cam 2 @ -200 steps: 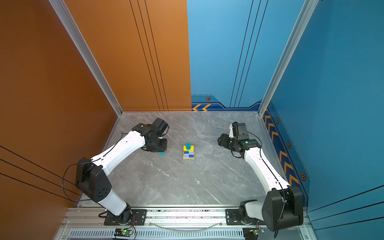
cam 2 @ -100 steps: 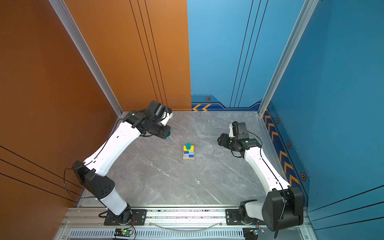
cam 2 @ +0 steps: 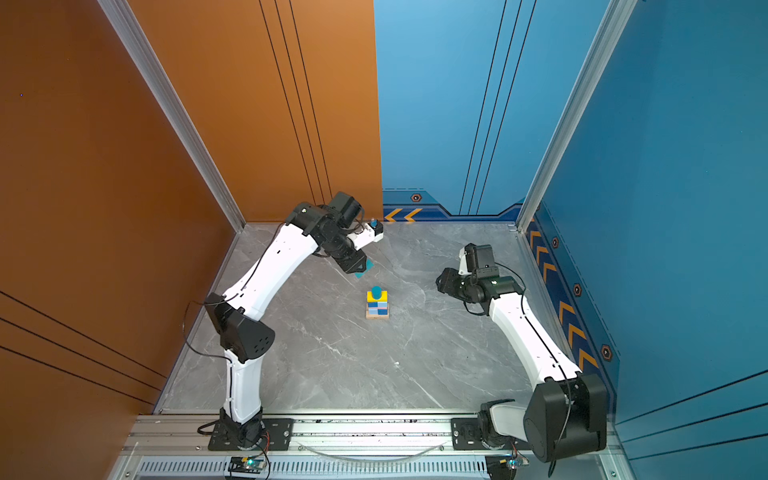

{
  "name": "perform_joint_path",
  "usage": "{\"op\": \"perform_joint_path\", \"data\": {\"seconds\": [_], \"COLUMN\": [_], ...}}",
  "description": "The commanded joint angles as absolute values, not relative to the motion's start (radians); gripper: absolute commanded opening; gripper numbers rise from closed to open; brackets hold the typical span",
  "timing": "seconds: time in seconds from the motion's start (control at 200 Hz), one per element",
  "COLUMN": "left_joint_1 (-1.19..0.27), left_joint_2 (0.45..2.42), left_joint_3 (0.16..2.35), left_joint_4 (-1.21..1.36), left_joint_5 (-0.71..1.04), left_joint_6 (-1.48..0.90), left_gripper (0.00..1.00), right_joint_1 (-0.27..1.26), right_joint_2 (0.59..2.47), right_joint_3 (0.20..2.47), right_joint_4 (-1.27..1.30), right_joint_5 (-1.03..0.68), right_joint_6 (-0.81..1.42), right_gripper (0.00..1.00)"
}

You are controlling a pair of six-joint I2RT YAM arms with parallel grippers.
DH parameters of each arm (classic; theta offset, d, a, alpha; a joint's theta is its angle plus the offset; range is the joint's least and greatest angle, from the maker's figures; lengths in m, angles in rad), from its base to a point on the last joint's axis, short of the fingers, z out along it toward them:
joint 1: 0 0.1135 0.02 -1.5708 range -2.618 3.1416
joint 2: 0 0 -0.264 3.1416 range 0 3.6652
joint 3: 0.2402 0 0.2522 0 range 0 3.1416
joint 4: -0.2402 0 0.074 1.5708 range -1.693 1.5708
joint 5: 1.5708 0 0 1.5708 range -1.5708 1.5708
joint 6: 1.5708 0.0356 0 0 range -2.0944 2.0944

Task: Build the wood block tower
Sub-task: 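Lift the teal prism with the left gripper and carry it over the stack, then lower the teal prism onto the teal cylinder atop the stack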

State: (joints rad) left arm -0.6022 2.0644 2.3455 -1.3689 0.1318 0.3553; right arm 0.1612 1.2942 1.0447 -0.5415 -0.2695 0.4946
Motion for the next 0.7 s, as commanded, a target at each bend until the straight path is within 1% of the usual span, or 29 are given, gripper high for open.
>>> {"op": "perform_joint_path", "data": {"seconds": [0.0, 0.165, 0.355, 0.696], "left_joint_1": [-0.634, -0.671, -0.703, -0.712], "left_joint_2": [2.092, 2.132, 2.159, 2.202], "left_joint_3": [2.407, 2.453, 2.467, 2.450], "left_joint_4": [-1.461, -1.503, -1.505, -1.503], "left_joint_5": [0.146, 0.132, 0.051, 0.014], "left_joint_6": [0.510, 0.619, 0.719, 0.802], "left_gripper": [0.00, 0.00, 0.00, 0.00], "right_joint_1": [0.153, 0.152, 0.152, 0.153], "right_joint_2": [1.291, 1.310, 1.322, 1.338], "right_joint_3": [1.072, 1.076, 1.074, 1.071], "right_joint_4": [-0.580, -0.584, -0.589, -0.593], "right_joint_5": [-0.266, -0.267, -0.267, -0.264], "right_joint_6": [0.479, 0.479, 0.479, 0.482], "right_gripper": [0.58, 0.58, 0.57, 0.57]}}
